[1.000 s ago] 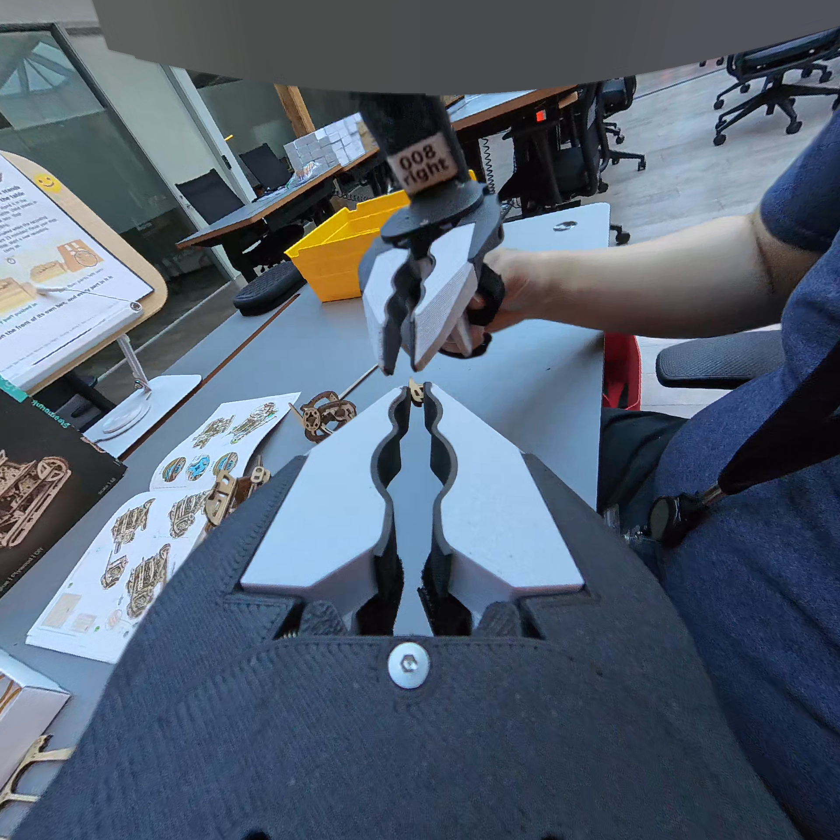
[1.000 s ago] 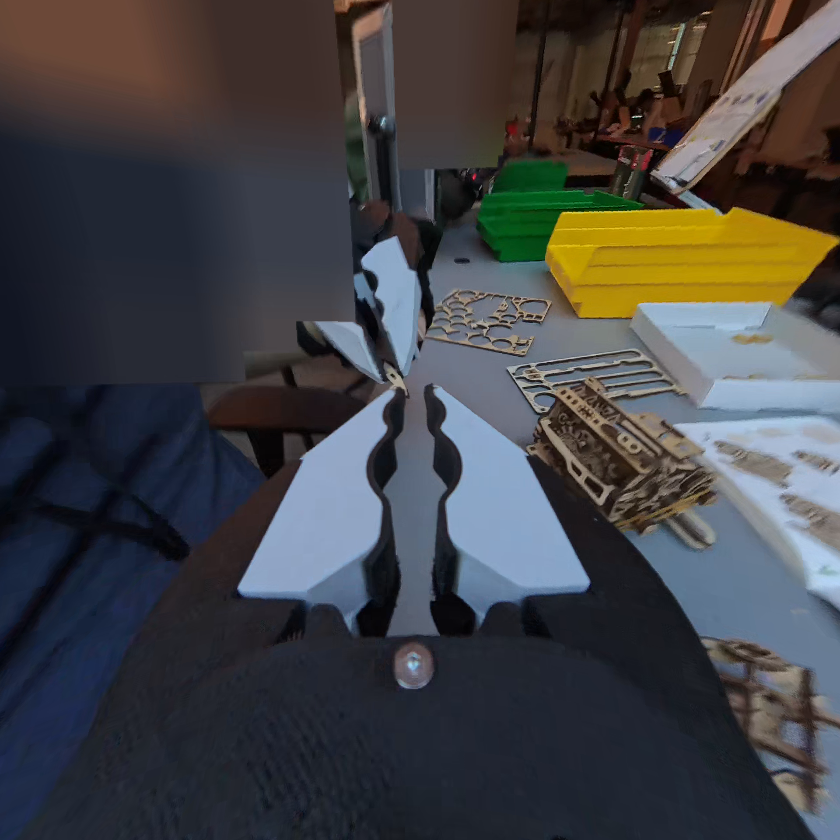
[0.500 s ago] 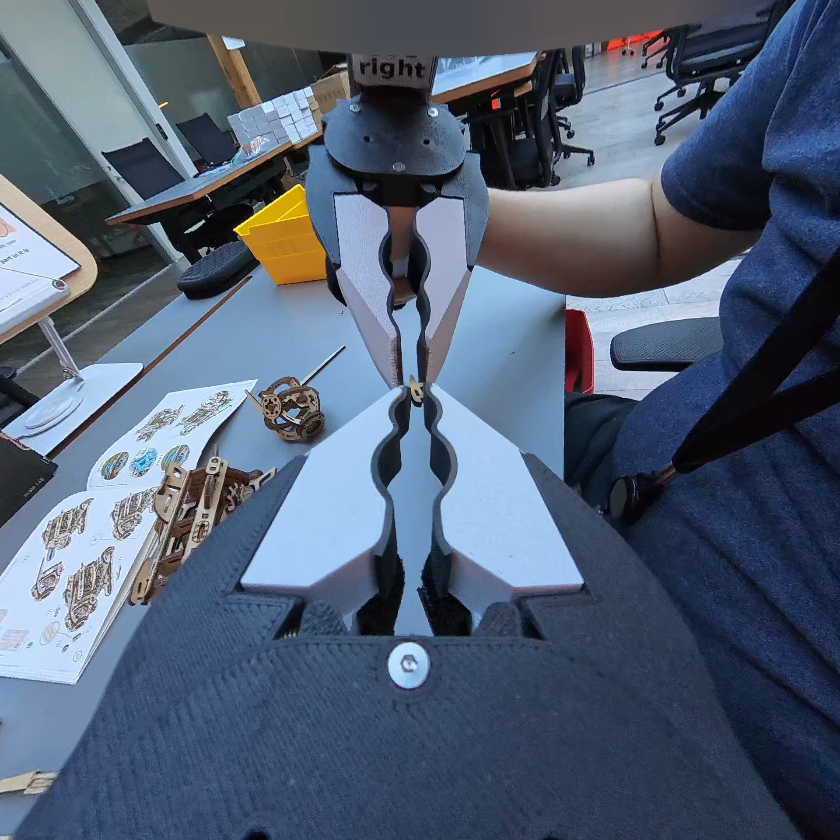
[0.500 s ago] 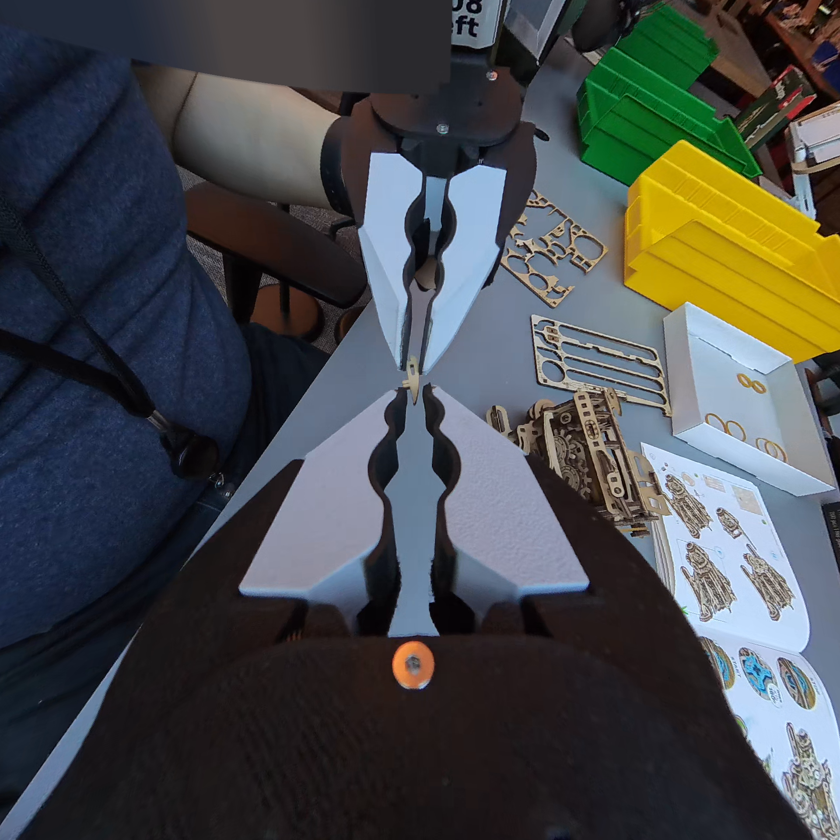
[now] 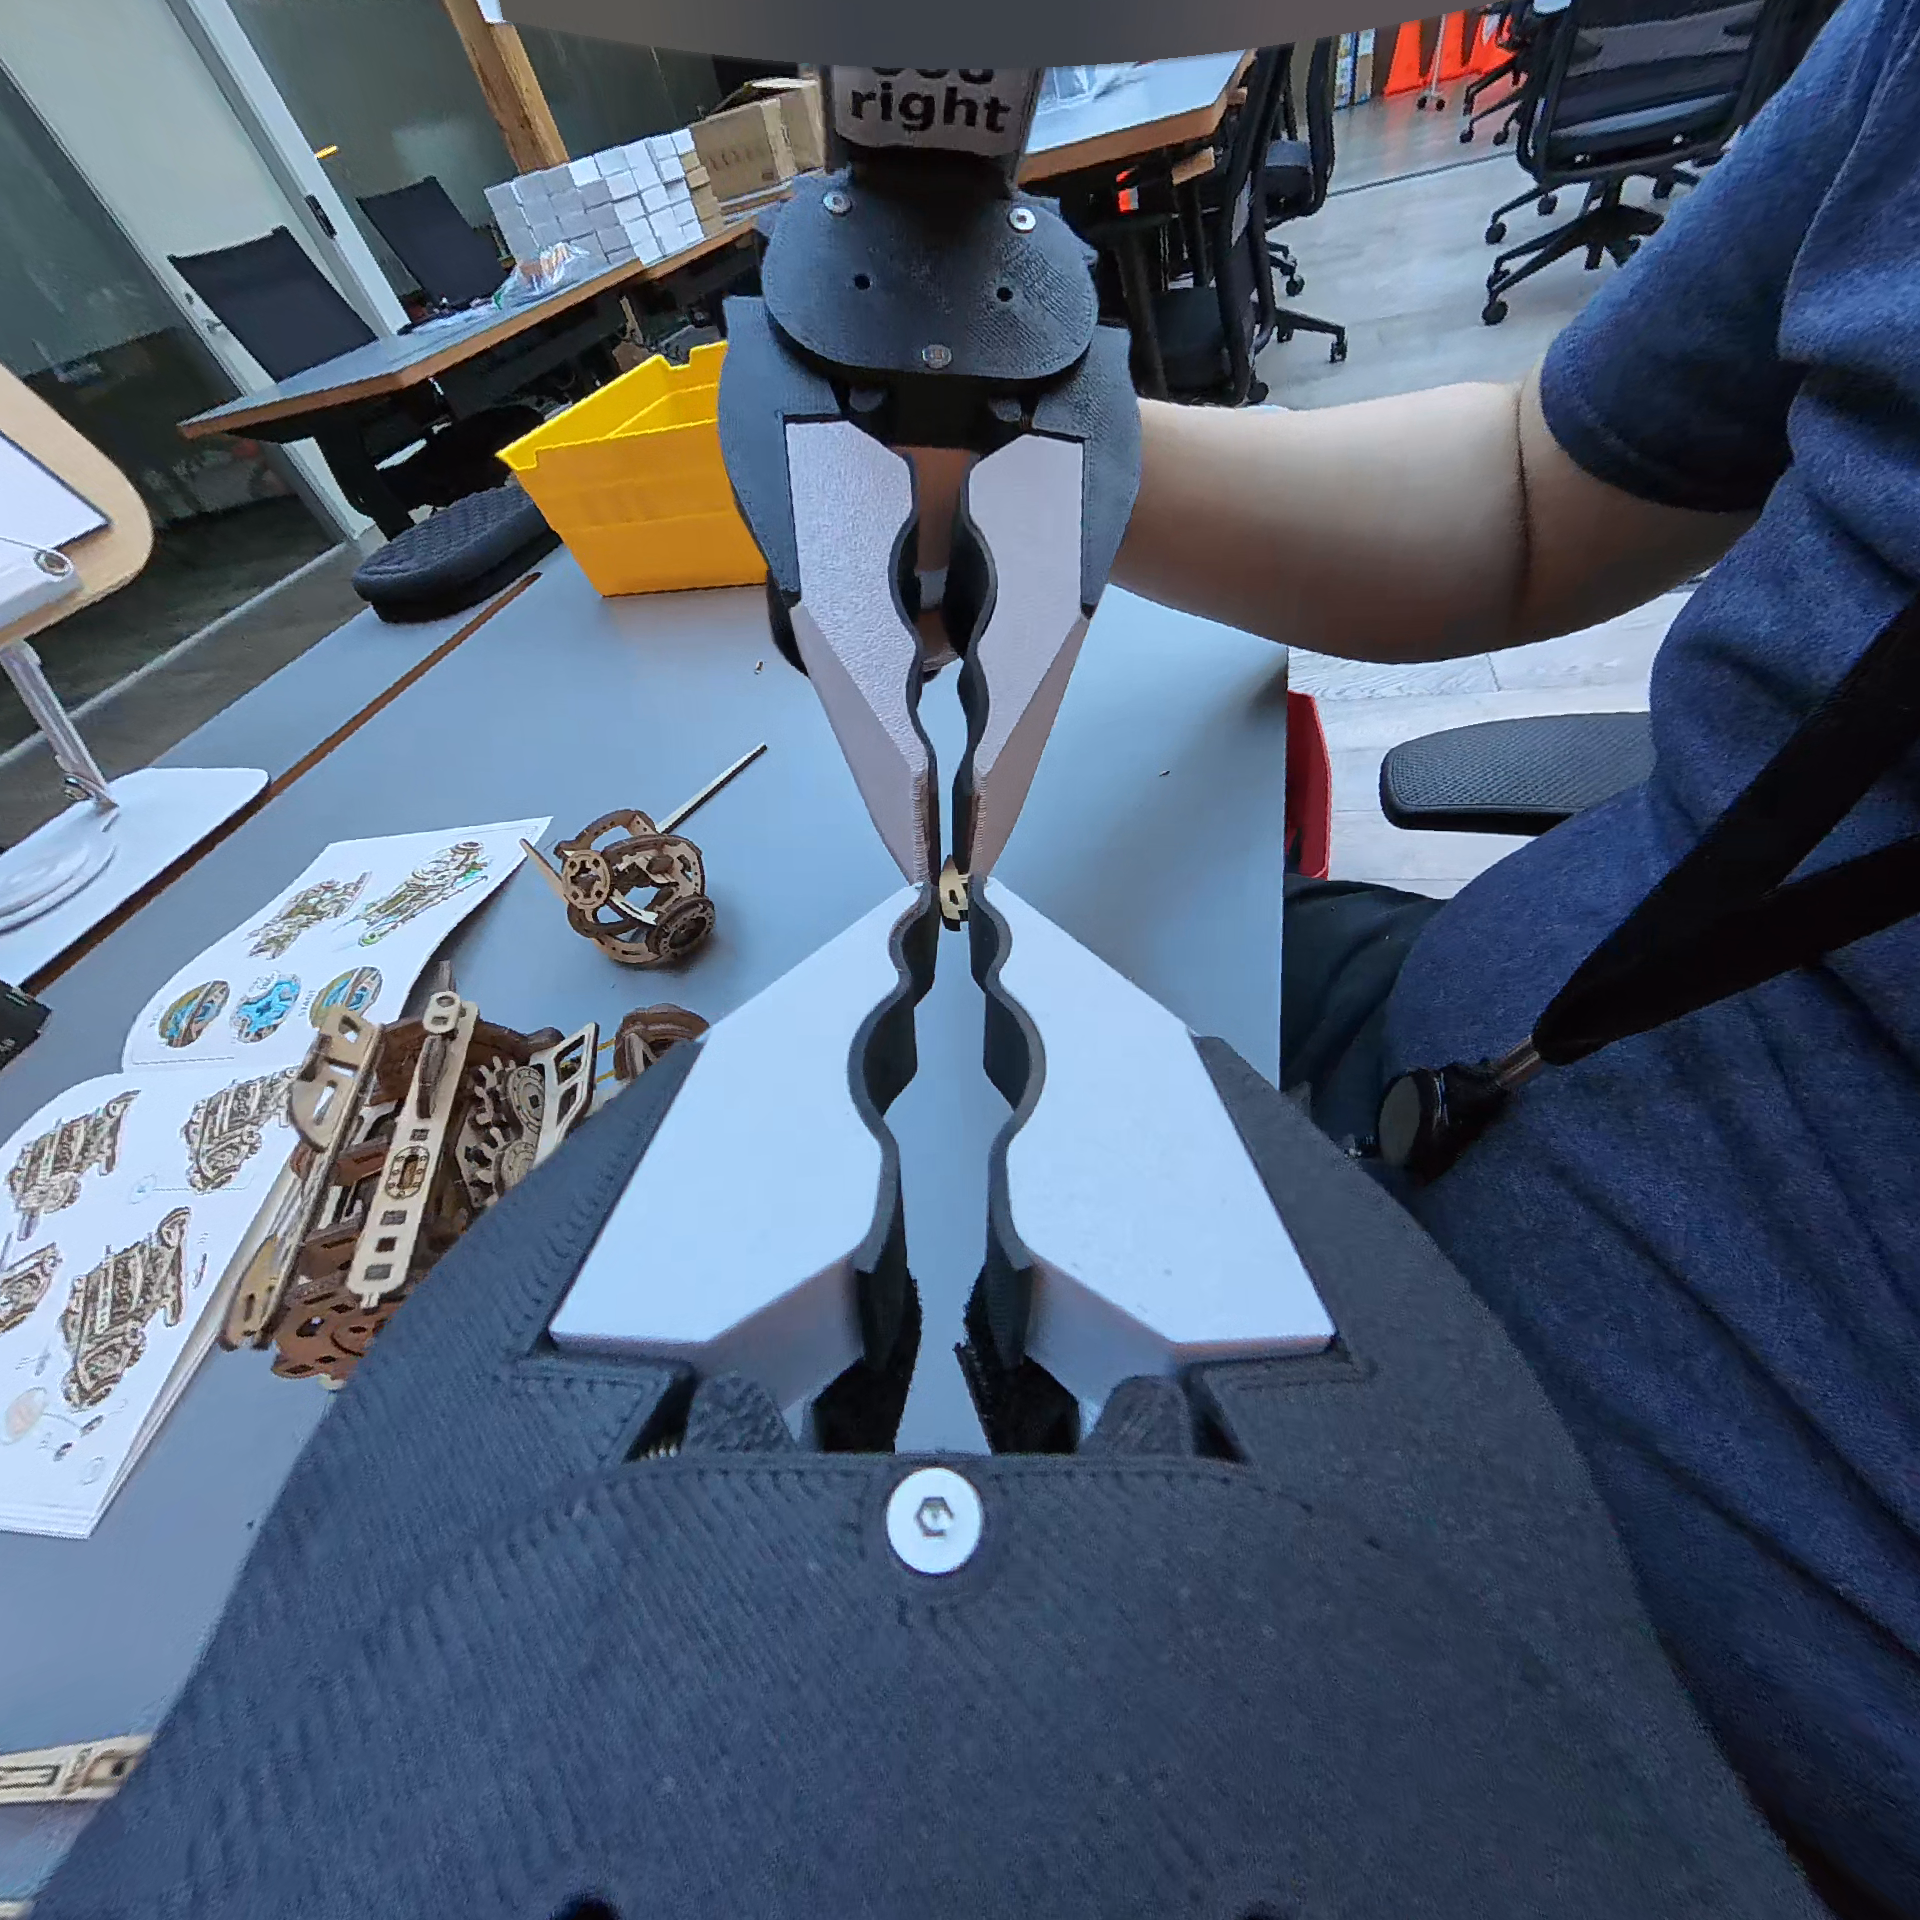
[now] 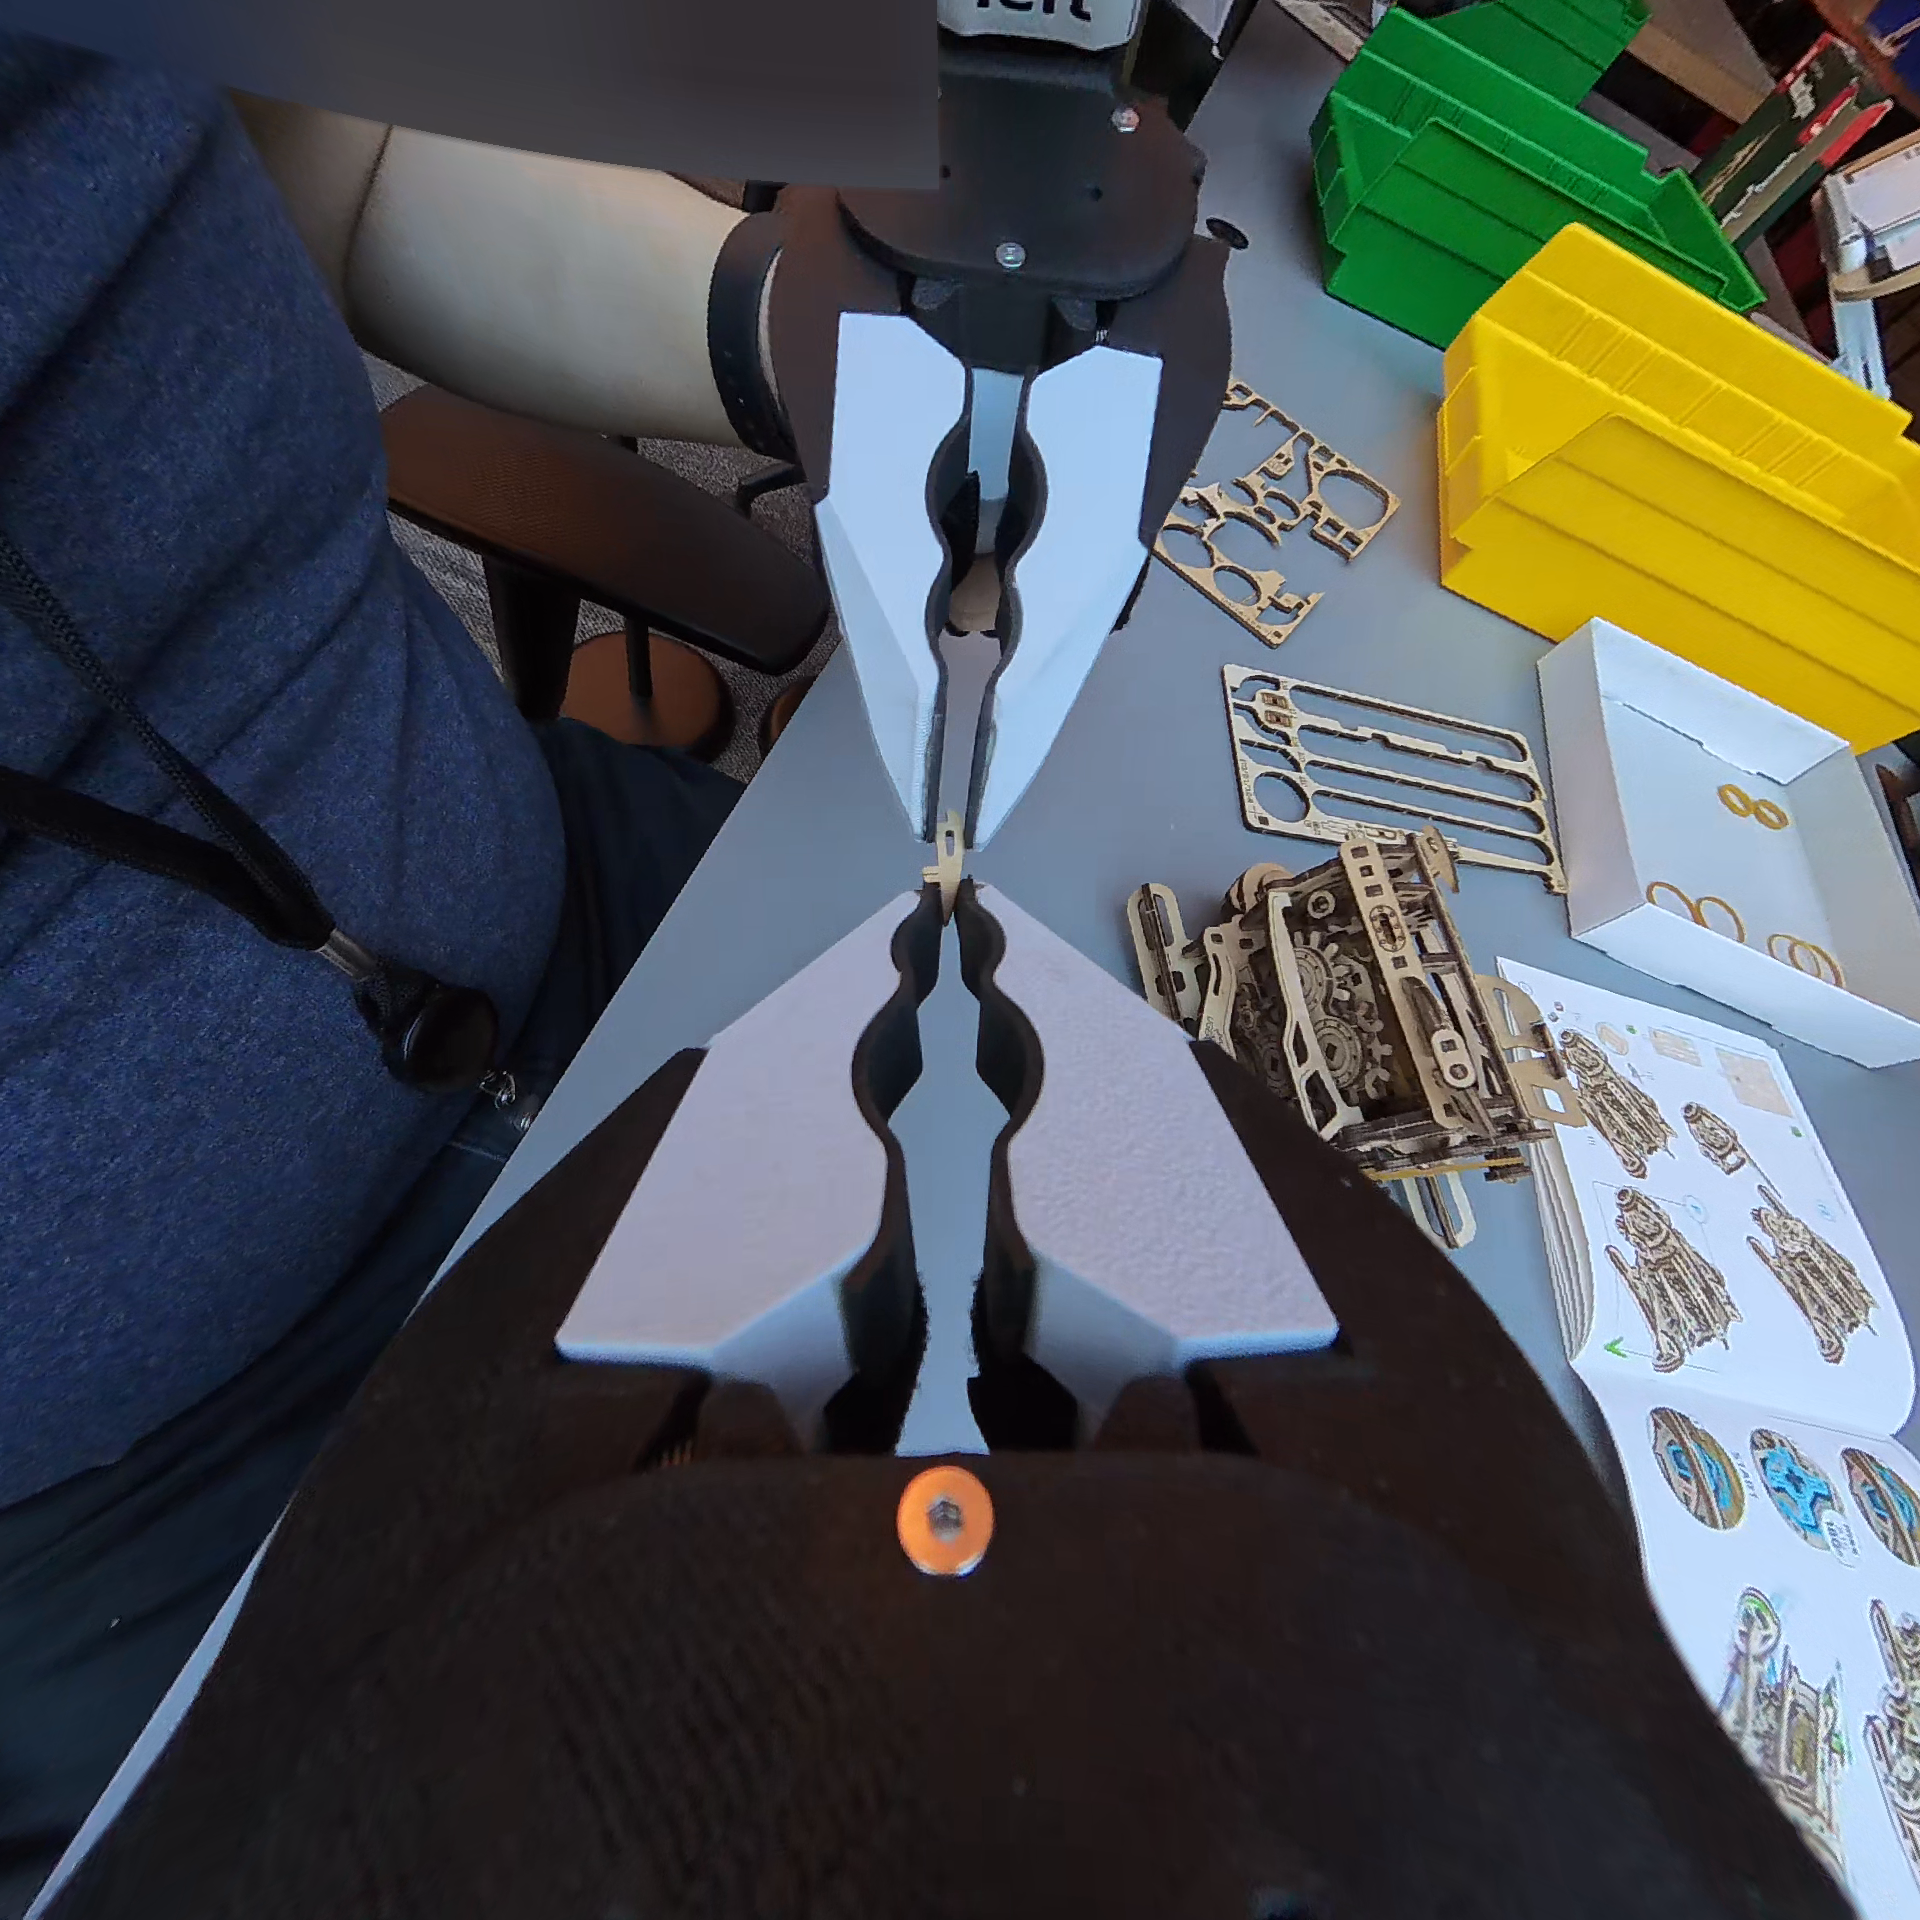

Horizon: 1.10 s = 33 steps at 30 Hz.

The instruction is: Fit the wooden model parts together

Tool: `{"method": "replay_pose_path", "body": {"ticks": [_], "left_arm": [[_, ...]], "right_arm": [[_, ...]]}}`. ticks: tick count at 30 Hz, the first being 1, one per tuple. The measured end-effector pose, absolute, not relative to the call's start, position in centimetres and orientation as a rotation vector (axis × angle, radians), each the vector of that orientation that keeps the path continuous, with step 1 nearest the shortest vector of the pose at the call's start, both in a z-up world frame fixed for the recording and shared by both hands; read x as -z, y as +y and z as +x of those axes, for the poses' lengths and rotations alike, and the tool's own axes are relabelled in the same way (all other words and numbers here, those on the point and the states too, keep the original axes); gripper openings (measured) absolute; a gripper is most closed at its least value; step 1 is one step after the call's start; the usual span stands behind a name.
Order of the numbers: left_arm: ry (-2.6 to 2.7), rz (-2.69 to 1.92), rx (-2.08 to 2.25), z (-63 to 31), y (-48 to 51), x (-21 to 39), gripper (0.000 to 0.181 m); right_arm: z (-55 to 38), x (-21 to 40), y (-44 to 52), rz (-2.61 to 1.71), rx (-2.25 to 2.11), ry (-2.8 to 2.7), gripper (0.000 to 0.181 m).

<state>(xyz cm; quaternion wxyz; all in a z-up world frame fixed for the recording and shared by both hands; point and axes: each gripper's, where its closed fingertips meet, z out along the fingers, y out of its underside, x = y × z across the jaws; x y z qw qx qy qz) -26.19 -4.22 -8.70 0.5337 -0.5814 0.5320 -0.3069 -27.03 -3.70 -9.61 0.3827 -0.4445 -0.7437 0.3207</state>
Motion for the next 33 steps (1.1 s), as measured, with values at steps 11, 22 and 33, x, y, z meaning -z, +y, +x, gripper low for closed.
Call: {"method": "replay_pose_path", "body": {"ticks": [11,22,33], "left_arm": [[1.212,-1.446,0.735,-26.9,-2.8,9.4,0.006],[1.169,-1.465,0.73,-27.7,-1.5,9.5,0.008],[1.11,-1.497,0.734,-28.8,-0.4,9.7,0.01]], "right_arm": [[-27.7,10.3,-2.3,-1.171,-0.795,-1.853,0.001],[-28.1,10.9,-1.3,-1.198,-0.797,-1.842,0.001],[-28.3,11.3,0.4,-1.226,-0.783,-1.758,0.001]]}}
